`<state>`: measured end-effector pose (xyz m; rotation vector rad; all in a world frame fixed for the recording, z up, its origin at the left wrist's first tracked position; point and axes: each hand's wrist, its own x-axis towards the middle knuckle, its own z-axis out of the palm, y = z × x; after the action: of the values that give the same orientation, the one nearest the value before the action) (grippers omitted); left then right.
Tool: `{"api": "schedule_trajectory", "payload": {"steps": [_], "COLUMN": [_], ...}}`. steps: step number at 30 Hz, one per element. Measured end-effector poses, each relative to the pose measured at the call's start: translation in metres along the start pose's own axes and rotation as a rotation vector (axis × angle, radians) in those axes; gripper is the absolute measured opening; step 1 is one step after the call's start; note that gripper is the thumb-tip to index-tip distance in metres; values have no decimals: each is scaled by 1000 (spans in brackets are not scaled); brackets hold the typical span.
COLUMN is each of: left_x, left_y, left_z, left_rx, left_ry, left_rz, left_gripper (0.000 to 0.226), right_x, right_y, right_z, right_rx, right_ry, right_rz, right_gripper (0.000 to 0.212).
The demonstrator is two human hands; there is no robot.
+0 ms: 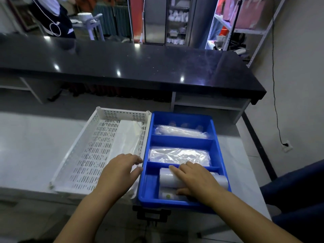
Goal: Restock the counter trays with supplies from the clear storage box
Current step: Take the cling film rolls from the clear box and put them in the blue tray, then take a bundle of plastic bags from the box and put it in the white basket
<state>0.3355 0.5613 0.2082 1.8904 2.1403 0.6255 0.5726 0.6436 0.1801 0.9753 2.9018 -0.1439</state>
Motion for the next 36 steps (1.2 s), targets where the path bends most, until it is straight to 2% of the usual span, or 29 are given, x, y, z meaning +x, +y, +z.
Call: {"api": "schedule_trajectory", "payload": {"steps": [8, 12, 17, 21, 25, 30, 36], "left_x": [-16, -41, -95, -143, -192, -269, -377], "left_y": [20, 25, 21, 15, 1, -40, -112], "left_z": [7, 1, -18, -36, -51, -69, -97], "left_rx": [4, 22, 22, 75, 109, 92, 199], "left_ry": [44, 81, 164, 171, 233, 273, 216], "left_rz": [-95, -229, -450, -557, -677, -827, -984], "left_gripper": [24, 25, 19, 19, 12, 7, 27], "right_x": [-5, -4, 9, 20, 26, 41, 64], "right_y": [1, 4, -19, -59, -106, -181, -308], "right_z": [-5, -10, -17, -28, -36, -27, -2], "right_rx": [67, 114, 40, -25, -67, -152, -183], "right_ry": [-34, 5, 83, 111, 144, 107, 57], "right_rz": [-71, -141, -359, -480, -600, -712, -782], "right_gripper": [70, 66, 60, 54, 38, 13, 12]}}
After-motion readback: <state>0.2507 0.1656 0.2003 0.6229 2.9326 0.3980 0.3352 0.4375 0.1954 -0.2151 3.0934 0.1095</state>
